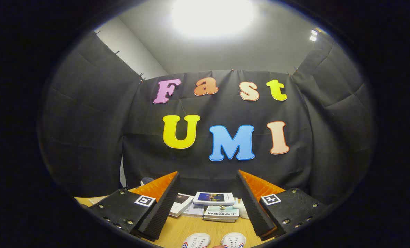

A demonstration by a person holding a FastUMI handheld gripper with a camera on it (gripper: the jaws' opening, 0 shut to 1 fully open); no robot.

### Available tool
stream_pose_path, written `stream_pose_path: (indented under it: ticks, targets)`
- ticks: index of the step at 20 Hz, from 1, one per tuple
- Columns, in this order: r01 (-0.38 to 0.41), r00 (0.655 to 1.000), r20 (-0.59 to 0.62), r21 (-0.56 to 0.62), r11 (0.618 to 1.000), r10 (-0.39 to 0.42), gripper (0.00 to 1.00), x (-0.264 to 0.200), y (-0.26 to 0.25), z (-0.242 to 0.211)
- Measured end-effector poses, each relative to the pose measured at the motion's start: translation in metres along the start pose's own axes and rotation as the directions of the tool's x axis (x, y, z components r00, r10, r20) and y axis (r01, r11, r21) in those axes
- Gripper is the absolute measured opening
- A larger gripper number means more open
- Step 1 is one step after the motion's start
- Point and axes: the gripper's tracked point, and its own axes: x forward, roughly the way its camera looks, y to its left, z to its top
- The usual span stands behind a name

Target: Open the storage box then place both shoes into the box .Put the left shoe in first, then the right shoe, with the right side of both shoes facing outward in a uniform manner.

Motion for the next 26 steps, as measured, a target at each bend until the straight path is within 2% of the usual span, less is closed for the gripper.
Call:
stream_pose_path:
  ticks: [7,13,17,20,26]
  targets:
    - [0.018,1.000,0.020,0.001,1.000,-0.018,0.96,-0.006,-0.003,0.003]
    - [0.025,0.999,0.030,0.088,0.996,-0.027,0.96,-0.010,-0.001,0.001]
    - [-0.003,1.000,-0.021,0.172,0.985,0.007,0.96,-0.011,0.009,-0.019]
    - [-0.045,0.995,-0.079,0.238,0.970,0.065,0.96,-0.015,0.027,-0.040]
    - [-0.119,0.952,-0.215,0.397,0.910,0.218,0.96,-0.020,0.069,-0.084]
